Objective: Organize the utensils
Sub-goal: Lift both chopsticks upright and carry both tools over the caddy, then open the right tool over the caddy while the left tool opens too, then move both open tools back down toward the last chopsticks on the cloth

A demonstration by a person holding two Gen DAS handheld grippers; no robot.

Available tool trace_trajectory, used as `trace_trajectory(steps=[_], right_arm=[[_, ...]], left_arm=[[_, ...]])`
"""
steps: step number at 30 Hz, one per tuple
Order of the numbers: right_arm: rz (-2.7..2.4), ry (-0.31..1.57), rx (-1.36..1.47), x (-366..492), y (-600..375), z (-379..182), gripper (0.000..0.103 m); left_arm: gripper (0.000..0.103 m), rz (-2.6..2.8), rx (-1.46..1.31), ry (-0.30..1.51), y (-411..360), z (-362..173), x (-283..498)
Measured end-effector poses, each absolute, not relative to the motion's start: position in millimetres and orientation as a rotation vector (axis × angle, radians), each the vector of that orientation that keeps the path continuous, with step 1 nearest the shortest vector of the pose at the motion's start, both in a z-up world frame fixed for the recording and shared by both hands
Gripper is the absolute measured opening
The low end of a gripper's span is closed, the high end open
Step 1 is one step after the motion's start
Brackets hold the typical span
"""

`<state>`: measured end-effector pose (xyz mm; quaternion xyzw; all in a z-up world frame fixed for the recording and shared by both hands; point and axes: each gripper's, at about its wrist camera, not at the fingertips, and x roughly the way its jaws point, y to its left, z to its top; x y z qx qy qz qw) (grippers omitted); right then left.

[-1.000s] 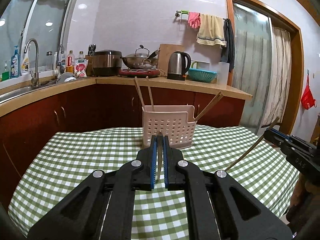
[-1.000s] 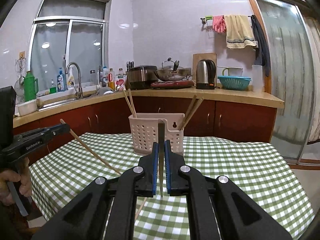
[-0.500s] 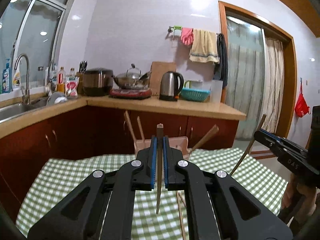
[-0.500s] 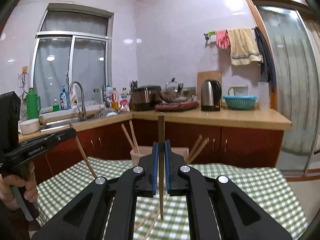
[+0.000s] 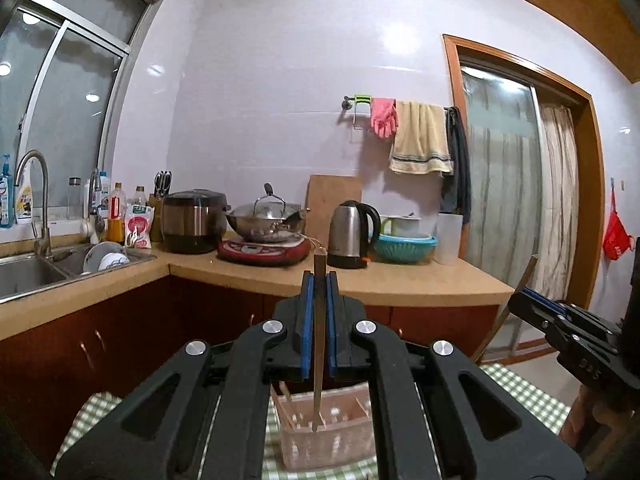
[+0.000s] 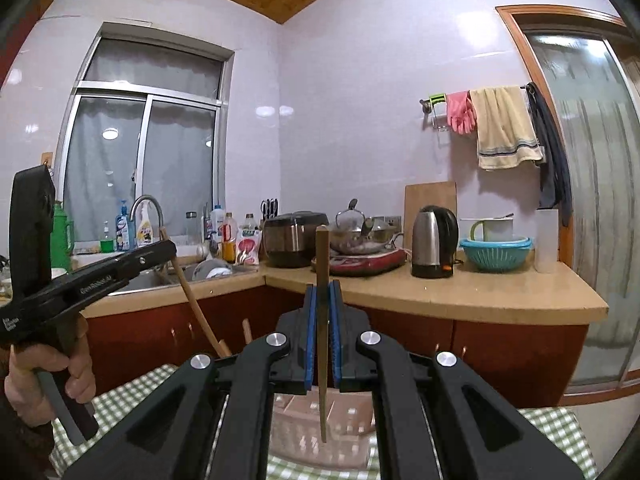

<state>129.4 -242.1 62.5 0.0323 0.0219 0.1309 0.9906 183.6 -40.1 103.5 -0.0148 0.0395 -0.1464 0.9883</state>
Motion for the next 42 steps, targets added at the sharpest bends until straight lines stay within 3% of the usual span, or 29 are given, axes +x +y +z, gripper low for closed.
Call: trace_trajectory(steps=[8,19,22,25,26,30,33,42], right_arm=[[0.253,0.080,0.087,186,-245,50,0.007],[0.246,0.255,0.096,229,-234,-14,0.007],[0.226,0.251,0.071,229,-231,-17,0.008],[0.224,0.244,0.061,226,-230,-12,0.027],[0.221,0.232,0.054,223,-230,-10,0.032],[0.210,0.205,0.040,211,-230,-1,0.036],[0.202,0.190,0.042,192,-232,4,0.037],[0.182,0.212,0.055,126,-231,-8,0.037]], left_arm=[[0.006,-0.282,0.000,0.116,-55,85,228],[0.006,-0.303,0.012,0.288,-61,20,270],[0.017,-0.305,0.014,0.307,-61,10,274],[0.039,-0.303,0.013,0.302,-60,8,271],[0.042,-0.306,0.010,0.298,-59,8,269],[0.056,-0.309,0.010,0.280,-58,14,259],[0.061,-0.310,-0.003,0.269,-54,19,247],[0.062,-0.286,0.008,0.258,-41,10,184]])
